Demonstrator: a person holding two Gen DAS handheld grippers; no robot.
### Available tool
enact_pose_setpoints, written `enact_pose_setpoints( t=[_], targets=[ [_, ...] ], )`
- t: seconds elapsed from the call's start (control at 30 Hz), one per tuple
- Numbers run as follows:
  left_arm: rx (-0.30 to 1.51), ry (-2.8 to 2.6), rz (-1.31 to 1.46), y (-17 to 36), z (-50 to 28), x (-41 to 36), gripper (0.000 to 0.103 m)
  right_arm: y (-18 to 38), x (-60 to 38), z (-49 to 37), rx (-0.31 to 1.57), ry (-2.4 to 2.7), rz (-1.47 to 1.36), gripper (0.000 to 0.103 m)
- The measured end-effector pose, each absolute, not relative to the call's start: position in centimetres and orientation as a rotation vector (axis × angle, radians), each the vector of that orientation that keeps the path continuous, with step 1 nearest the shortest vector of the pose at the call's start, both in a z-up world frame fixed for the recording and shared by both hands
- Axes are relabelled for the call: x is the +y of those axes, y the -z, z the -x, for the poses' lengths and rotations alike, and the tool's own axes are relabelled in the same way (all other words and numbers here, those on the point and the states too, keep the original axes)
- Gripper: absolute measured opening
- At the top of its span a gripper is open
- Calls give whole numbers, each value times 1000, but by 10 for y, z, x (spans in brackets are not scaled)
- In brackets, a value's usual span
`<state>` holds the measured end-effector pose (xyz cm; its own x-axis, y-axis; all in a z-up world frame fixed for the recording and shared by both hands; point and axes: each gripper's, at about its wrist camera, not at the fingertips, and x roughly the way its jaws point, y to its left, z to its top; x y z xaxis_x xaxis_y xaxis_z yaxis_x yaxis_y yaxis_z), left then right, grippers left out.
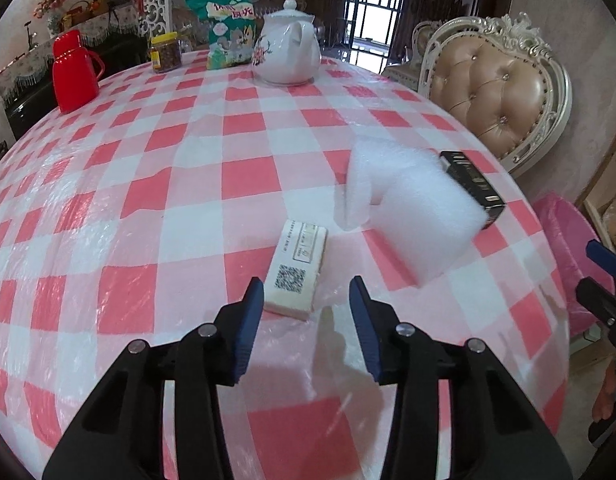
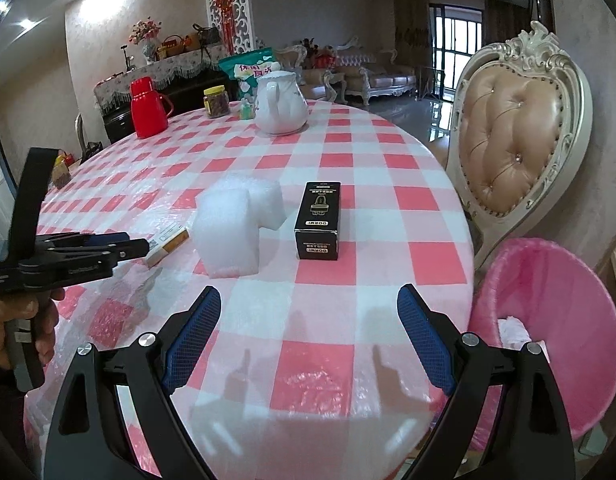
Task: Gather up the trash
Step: 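Grasp the small white QR-code box with the left tool, then grasp the white foam block with the right tool while the left tool holds the box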
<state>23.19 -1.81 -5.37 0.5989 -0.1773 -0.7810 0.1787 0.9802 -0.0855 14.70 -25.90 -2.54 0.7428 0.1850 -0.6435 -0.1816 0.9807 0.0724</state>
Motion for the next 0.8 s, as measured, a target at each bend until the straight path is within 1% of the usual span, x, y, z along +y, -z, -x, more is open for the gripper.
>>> enact_pose_setpoints(
  t=[0.27, 0.3, 0.33, 0.4, 0.8],
  targets=[
    [930, 204, -23, 68, -252, -21, 41, 31, -250, -165, 720, -223, -3, 85],
    [934, 204, -28, 69, -255, -21, 39, 31, -248, -167, 720, -227, -2, 85],
    [936, 204, -31, 70, -256, -22, 35, 31, -247, -169, 721, -230, -2, 85],
    [941, 206, -37, 73, -259, -22, 32, 31, -243, -174, 721, -238, 0, 85],
    [935, 220, -64, 76, -268, -24, 31, 34, -213, -194, 733, -285, 27, 85]
  ],
)
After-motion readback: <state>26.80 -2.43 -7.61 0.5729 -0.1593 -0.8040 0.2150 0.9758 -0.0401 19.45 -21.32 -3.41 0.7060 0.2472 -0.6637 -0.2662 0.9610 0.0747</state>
